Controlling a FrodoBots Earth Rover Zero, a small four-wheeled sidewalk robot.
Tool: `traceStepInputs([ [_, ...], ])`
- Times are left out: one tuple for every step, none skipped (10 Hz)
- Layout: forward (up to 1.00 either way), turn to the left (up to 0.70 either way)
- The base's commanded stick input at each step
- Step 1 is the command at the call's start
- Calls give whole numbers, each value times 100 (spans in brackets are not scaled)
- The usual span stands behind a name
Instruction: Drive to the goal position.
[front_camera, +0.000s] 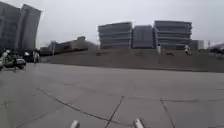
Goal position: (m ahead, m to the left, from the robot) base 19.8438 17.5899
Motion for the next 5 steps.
traceStepInputs([
  [100,42],
  [100,42],
  [100,42],
  [100,24],
  [100,7],
])
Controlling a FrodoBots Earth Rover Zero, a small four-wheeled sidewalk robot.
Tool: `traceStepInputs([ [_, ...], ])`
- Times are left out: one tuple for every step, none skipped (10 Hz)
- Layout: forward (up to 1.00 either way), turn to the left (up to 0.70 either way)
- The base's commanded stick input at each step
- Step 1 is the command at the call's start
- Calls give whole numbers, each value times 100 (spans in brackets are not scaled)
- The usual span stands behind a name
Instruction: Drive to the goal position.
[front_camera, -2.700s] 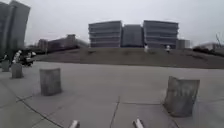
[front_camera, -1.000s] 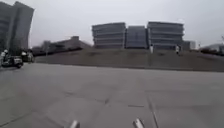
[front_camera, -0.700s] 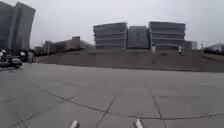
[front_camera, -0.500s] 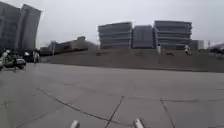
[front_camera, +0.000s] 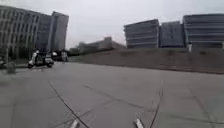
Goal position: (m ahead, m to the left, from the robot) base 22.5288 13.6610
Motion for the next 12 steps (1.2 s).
traceStepInputs([
  [100,2],
  [100,2],
  [100,2],
  [100,-17],
  [100,-38],
  [100,-38],
  [100,-38],
  [100,-38],
  [100,-38],
  [100,-38],
  [100,-38],
  [100,2],
])
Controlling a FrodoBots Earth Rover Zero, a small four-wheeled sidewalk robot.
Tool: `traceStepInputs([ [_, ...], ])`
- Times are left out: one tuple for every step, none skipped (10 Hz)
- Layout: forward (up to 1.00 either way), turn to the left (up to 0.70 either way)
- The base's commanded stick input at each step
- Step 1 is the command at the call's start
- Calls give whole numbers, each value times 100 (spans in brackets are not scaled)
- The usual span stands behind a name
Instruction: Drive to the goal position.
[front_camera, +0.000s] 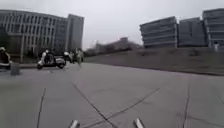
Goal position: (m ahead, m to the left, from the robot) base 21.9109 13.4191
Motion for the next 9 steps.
traceStepInputs([
  [100,2],
  [100,2],
  [100,2],
  [100,2],
  [100,2],
  [100,2],
  [100,2],
  [100,2],
  [100,2],
])
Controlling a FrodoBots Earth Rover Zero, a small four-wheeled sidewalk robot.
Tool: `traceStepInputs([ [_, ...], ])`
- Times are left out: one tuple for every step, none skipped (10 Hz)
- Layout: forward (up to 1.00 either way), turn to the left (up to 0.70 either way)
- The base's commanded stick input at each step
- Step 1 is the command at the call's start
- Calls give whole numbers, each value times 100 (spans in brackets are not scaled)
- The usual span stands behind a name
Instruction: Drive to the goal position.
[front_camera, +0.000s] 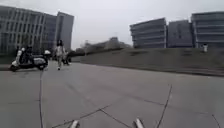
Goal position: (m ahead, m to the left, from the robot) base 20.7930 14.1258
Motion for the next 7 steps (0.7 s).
traceStepInputs([
  [100,2],
  [100,2],
  [100,2],
  [100,2],
  [100,2],
  [100,2],
  [100,2],
])
